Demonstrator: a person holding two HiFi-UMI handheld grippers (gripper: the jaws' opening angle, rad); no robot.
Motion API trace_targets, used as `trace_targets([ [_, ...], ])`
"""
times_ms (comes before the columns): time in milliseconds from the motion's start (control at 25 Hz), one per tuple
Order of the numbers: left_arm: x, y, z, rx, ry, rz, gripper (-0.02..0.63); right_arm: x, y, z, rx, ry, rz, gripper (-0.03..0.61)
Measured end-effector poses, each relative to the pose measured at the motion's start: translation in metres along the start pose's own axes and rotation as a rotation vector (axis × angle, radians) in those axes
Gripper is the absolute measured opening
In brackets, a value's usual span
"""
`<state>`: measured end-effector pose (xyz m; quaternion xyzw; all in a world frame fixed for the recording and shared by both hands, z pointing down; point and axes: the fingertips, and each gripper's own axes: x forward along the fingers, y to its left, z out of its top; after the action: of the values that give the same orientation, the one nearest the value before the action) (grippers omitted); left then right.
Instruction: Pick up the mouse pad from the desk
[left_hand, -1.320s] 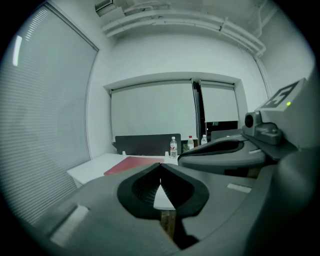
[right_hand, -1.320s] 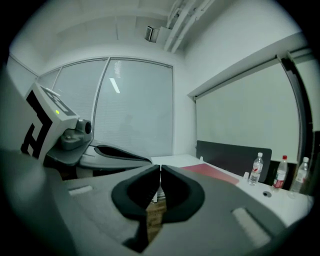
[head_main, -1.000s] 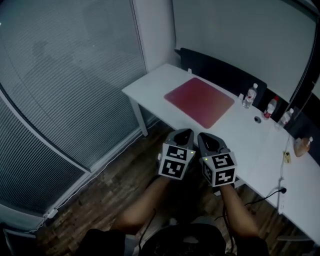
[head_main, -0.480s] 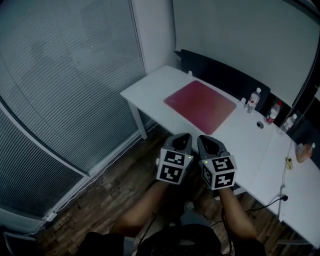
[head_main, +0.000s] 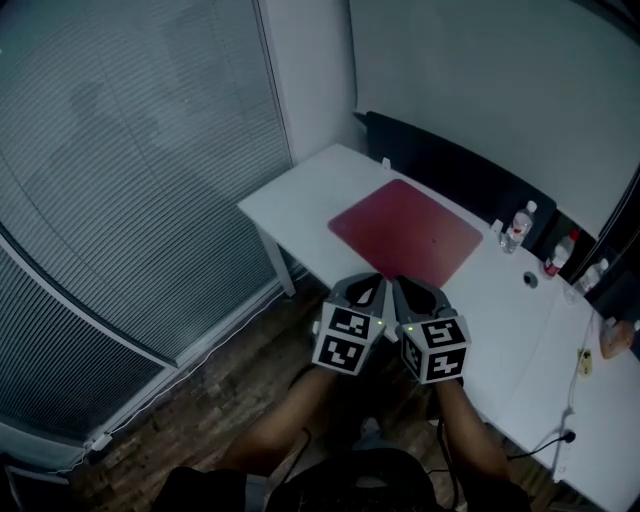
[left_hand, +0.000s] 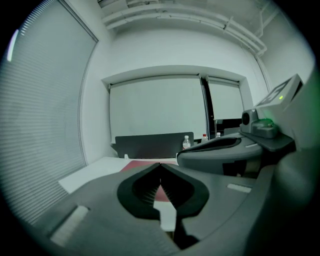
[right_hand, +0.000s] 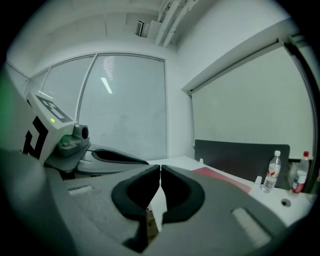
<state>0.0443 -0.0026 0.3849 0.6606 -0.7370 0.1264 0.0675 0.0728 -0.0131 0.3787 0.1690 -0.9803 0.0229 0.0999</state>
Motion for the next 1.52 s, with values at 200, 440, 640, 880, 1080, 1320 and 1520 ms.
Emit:
trace_targets([
  [200,0.041,0.016,0.01,0.002,0.008,0.011,0.005,0.033,-0.033,0.003,0.01,0.008,0.008,0.005],
  [440,0.091,0.027,0.014,-0.004,0.026,0.023,0.005,0.064,-0.072,0.001,0.031,0.009,0.016,0.005],
  [640,0.118,0.039,0.02,0.001,0.026,0.028,0.005,0.085,-0.094,0.01,0.037,-0.001,0.01,0.005],
  [880,0.135,0.059,0.024,0.008,0.025,0.043,0.005,0.11,-0.102,0.008,0.044,0.014,0.026,0.005],
  [1080,0.147,0.091,0.022,0.008,0.024,0.022,0.005,0.14,-0.1,0.015,0.037,0.011,0.0,0.005],
  [1320,0.173,0.137,0.018,0.028,0.028,-0.057,0.005,0.189,-0.101,0.014,0.065,0.019,-0.082,0.005],
  [1520,0.189,0.181,0.016,0.048,0.023,-0.116,0.005,0.231,-0.097,0.019,0.076,0.024,-0.149,0.005],
])
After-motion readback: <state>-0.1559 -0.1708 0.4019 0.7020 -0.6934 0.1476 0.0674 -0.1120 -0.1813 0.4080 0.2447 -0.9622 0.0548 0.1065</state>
